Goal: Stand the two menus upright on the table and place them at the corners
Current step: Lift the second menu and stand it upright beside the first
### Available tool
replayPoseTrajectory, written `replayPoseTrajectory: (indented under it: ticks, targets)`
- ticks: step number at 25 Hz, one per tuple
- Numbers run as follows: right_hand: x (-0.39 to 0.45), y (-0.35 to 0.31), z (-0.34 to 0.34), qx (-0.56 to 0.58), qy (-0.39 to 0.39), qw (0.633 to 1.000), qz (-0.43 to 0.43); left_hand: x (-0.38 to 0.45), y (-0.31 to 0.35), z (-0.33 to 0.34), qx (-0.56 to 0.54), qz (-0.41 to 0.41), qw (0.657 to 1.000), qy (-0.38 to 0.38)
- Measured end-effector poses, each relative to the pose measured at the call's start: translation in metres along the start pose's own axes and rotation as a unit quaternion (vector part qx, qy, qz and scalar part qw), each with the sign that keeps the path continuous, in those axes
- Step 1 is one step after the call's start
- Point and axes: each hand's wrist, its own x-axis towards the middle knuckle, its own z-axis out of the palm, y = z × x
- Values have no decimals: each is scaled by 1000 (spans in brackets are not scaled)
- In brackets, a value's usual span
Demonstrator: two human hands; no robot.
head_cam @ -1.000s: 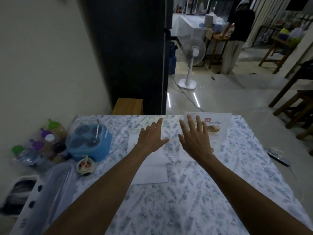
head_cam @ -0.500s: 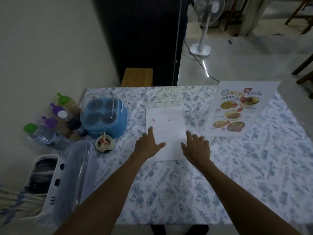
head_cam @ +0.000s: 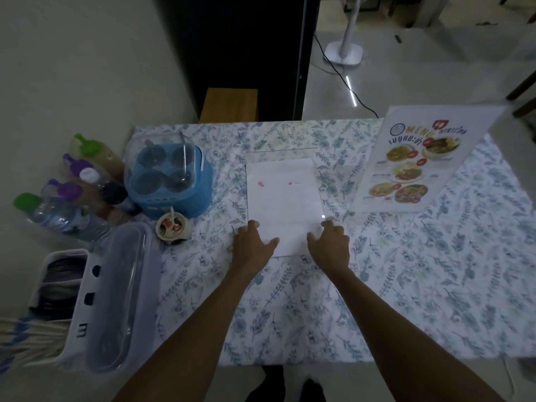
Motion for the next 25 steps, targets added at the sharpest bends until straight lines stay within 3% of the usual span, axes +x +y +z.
replayPoseTrajectory:
  ticks: [2, 4, 13, 20, 25]
  targets:
    - [0, -5, -4, 87, -27, 993, 78, -4, -1, -4, -63, -27, 997, 19]
    - [-4, 0, -9, 125, -52, 986, 95, -13, -7, -8, -89, -41, 995, 25]
    - [-72, 35, -77, 161, -34, 986, -13, -104, 10, -27, -138, -57, 984, 92]
    - [-94, 51, -140, 243, -130, 957, -91, -148, 39, -58, -212, -45, 967, 136]
    - [-91, 40, -176, 299, -147, 934, -128, -149, 59, -79, -231, -28, 960, 153]
